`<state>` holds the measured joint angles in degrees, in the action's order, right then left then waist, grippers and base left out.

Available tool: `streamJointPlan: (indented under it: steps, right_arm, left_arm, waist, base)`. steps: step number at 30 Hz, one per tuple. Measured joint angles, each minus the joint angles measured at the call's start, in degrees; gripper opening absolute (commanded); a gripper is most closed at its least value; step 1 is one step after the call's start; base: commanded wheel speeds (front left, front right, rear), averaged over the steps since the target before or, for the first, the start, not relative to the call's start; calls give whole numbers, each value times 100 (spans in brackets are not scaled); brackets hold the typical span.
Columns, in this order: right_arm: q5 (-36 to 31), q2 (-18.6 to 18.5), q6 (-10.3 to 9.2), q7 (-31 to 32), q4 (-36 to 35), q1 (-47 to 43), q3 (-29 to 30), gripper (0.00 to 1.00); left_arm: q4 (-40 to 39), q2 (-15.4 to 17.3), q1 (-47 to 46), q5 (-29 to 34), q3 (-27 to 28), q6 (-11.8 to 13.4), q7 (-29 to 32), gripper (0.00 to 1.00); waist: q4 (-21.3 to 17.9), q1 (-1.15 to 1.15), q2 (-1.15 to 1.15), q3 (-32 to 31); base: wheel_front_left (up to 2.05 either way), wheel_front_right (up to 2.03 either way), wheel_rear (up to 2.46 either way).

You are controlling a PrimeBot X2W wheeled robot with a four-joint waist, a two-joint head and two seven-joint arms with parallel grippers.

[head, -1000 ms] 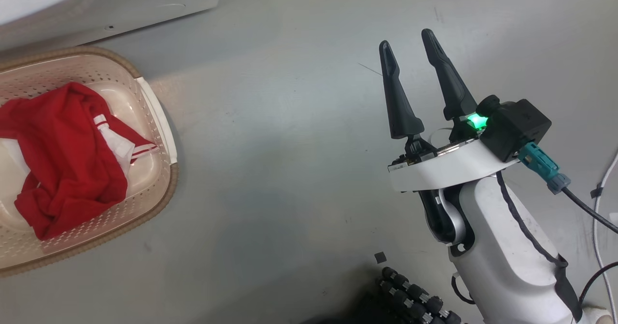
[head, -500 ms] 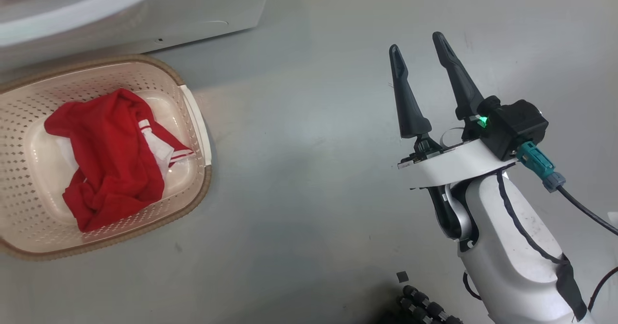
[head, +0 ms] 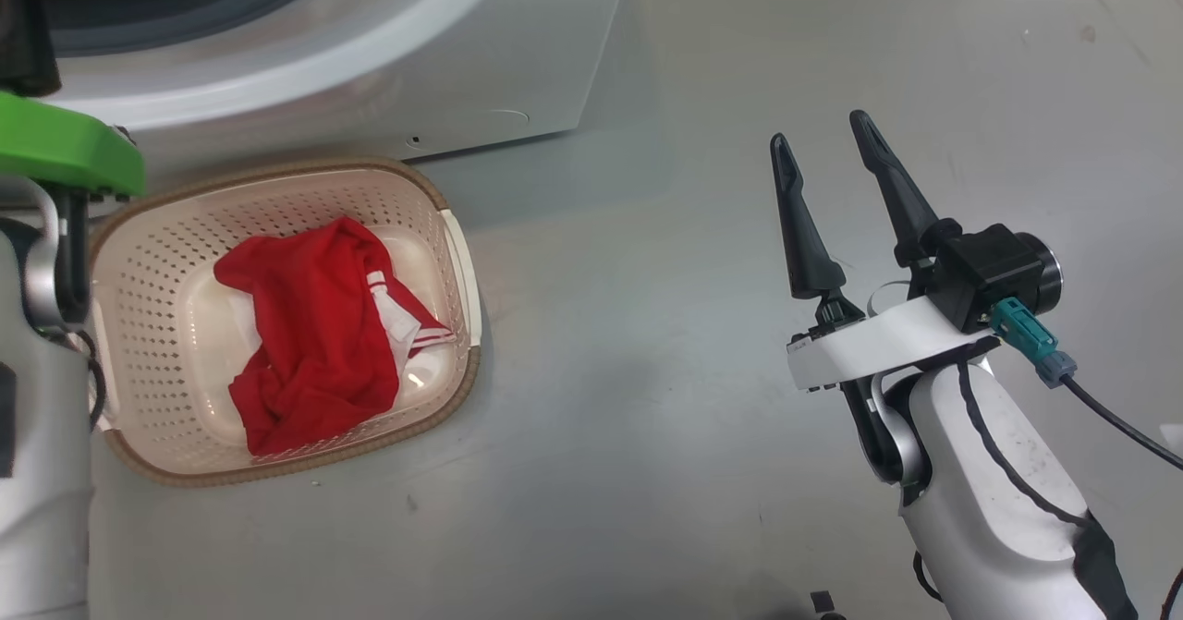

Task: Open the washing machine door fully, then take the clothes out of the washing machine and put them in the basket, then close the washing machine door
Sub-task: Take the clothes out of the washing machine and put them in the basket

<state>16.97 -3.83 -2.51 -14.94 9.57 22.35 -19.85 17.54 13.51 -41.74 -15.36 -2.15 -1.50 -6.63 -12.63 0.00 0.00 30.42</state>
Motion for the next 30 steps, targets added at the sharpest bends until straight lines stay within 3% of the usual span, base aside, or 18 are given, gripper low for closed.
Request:
streamJointPlan:
  steps: [16, 30]
  right_arm:
    - [-41, -27, 93, 0, 263, -573, 138, 100]
    - [-42, -19, 188, 0, 345, -988, 144, 100]
  left_arm:
    - [-891, -361, 1006, -113, -59, 79, -498, 0]
    - [-1857, -354, 1681, -75, -10, 310, -577, 0]
  waist:
    - [380, 0, 0, -1008]
    - [532, 0, 0, -1837]
  base:
    - [0, 0, 0]
    - [0, 0, 0]
